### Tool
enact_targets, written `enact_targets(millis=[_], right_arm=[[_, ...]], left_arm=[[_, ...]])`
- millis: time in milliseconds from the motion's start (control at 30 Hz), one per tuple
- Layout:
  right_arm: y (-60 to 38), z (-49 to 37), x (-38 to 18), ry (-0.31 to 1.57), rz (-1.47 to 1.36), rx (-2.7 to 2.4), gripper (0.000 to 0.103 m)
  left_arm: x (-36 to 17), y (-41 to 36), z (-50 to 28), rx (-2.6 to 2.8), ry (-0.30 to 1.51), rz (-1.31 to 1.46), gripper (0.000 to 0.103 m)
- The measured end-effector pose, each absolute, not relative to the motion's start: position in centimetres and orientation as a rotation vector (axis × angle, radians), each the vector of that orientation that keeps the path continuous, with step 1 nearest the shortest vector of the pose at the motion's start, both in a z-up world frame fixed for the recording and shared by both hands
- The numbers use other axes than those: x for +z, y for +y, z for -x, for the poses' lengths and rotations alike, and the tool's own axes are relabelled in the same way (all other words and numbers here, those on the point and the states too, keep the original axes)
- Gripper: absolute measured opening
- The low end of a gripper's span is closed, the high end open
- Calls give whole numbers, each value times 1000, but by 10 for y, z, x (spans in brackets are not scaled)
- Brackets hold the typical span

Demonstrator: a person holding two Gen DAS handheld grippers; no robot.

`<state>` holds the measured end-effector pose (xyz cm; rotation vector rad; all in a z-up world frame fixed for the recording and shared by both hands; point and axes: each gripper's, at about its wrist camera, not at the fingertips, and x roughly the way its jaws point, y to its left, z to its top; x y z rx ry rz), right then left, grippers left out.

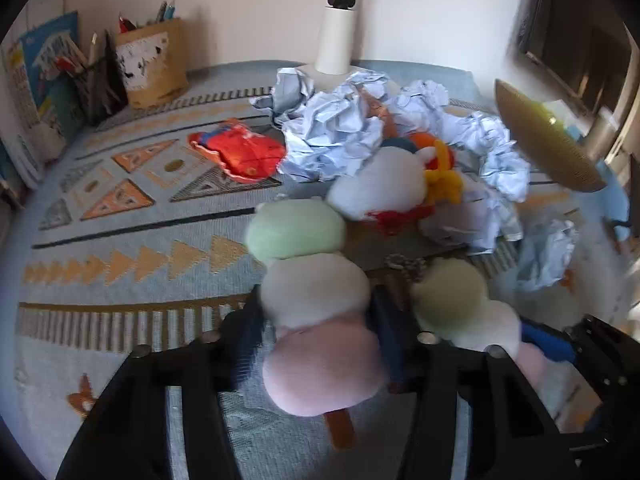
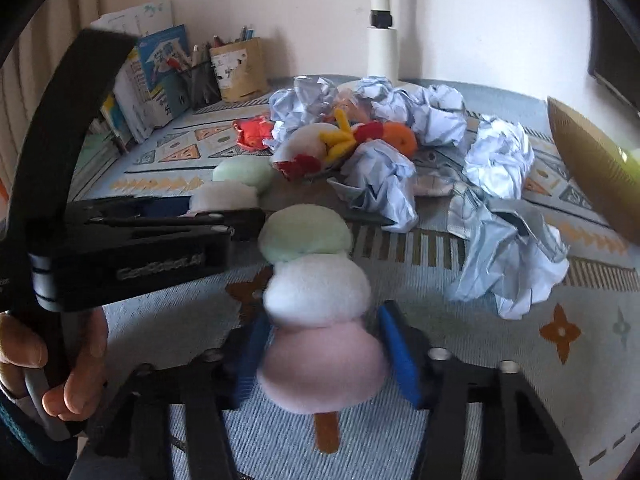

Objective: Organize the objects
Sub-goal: 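Carry both skewers to the amber glass bowl and lower them inside, then open both tools to release the skewers into the bowl and withdraw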

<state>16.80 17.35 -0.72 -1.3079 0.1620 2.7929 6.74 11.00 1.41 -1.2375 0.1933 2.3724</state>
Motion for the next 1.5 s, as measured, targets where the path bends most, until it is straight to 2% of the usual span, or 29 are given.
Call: enact_targets(millis=[167,400,600,767,1000,1167,1267,1300,1333,1367,1500], right_arm=[[174,-186,1,177,1257,2859,48],[203,-221,53,257,1042,2878,48],[286,-250,108,350,825,2747,48],[366,-268,139,382,703,2574,48],[447,-257,134,470,709,2416,48],[471,-234,120,514,740,2373,48],[483,-227,116,500,743,2348,54],[490,-222,113,500,752,2344,61],[498,-219,110,497,760,2325,62],[500,-218,108,496,769,2316,62],[497,-227,104,511,770,2328,62]], left_arm=[[27,95,-84,2375,154,1167,45],[88,100,-111,2407,166,997,45],[144,187,-110,2321,209,845,45],[161,271,-105,2198,199,794,45],[152,368,-87,2142,242,776,45],[144,399,-76,2136,248,776,46],[140,414,-70,2129,257,766,54],[137,417,-67,2125,261,773,60],[135,419,-64,2140,260,778,70],[131,419,-59,2140,256,792,74],[125,401,-57,2137,209,827,75]])
